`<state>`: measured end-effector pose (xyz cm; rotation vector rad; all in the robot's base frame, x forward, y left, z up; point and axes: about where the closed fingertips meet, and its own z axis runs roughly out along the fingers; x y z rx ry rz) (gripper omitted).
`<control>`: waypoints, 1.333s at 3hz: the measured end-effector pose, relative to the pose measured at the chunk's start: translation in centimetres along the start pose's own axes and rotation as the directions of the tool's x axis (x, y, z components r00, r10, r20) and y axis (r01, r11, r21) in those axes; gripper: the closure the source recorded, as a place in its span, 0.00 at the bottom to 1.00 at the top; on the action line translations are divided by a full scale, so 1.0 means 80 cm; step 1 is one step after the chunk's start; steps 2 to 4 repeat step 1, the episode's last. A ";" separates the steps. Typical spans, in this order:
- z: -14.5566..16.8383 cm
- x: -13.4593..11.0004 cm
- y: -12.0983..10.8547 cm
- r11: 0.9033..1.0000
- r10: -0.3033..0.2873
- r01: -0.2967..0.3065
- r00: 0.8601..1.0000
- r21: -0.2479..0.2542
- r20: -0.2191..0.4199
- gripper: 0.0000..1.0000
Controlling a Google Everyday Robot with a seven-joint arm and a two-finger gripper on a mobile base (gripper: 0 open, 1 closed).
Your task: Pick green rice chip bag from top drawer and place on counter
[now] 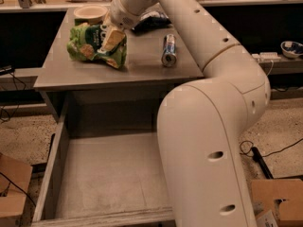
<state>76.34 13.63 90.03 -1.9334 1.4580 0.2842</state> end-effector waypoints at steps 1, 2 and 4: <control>0.000 0.000 0.000 1.000 0.000 0.000 1.000 0.000 0.000 0.00; 0.000 0.000 0.000 1.000 0.000 0.000 1.000 0.000 0.000 0.00; 0.000 0.000 0.000 1.000 0.000 0.000 1.000 0.000 0.000 0.00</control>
Offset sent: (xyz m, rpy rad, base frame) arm 0.0000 0.0000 0.0000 0.0000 0.0000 0.0000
